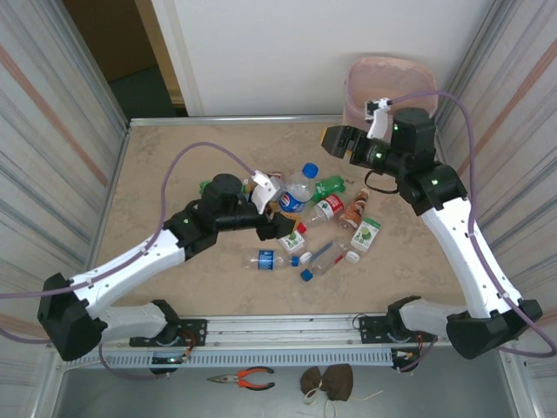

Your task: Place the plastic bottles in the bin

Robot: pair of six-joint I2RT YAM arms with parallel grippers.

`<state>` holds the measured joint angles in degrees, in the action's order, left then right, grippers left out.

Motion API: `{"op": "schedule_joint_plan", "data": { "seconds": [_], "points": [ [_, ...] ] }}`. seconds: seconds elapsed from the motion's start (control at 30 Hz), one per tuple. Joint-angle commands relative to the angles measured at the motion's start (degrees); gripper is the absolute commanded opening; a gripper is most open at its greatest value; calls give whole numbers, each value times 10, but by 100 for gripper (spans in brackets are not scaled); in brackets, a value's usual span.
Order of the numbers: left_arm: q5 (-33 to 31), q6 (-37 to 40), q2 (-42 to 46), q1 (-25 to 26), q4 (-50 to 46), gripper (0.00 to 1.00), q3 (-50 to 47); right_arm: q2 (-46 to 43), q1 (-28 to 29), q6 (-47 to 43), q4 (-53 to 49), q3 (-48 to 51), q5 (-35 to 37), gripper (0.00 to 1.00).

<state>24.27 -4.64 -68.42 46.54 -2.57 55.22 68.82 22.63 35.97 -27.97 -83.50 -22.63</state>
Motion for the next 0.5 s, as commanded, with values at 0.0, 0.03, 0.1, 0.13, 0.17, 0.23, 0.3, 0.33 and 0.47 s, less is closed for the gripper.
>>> {"op": "schedule_joint_plan", "data": {
  "seconds": [0.0,0.03,0.1,0.13,0.17,0.23,0.3,0.33,0.47],
  "points": [
    [36,24,-14,-4,23,52,32,3,36,-58,-31,-28,22,70],
    [37,25,-18,-5,22,52,36,3,45,-64,-34,-30,31,69],
    [38,26,-24,-6,21,52,42,5,58,-72,-42,-32,43,67],
    [38,26,-25,-8,22,52,43,6,65,-76,-46,-33,48,66],
    [37,25,-27,-10,22,52,44,8,72,-80,-51,-34,51,65],
    [35,24,-29,-13,16,52,50,10,84,-88,-61,-36,62,61],
    [33,23,-31,-17,10,52,54,8,93,-92,-67,-35,76,56],
    [33,23,-31,-18,7,52,54,7,98,-92,-69,-32,81,54],
    [28,17,-34,-24,2,52,56,0,110,-91,-66,-24,96,49]
  ]
}}
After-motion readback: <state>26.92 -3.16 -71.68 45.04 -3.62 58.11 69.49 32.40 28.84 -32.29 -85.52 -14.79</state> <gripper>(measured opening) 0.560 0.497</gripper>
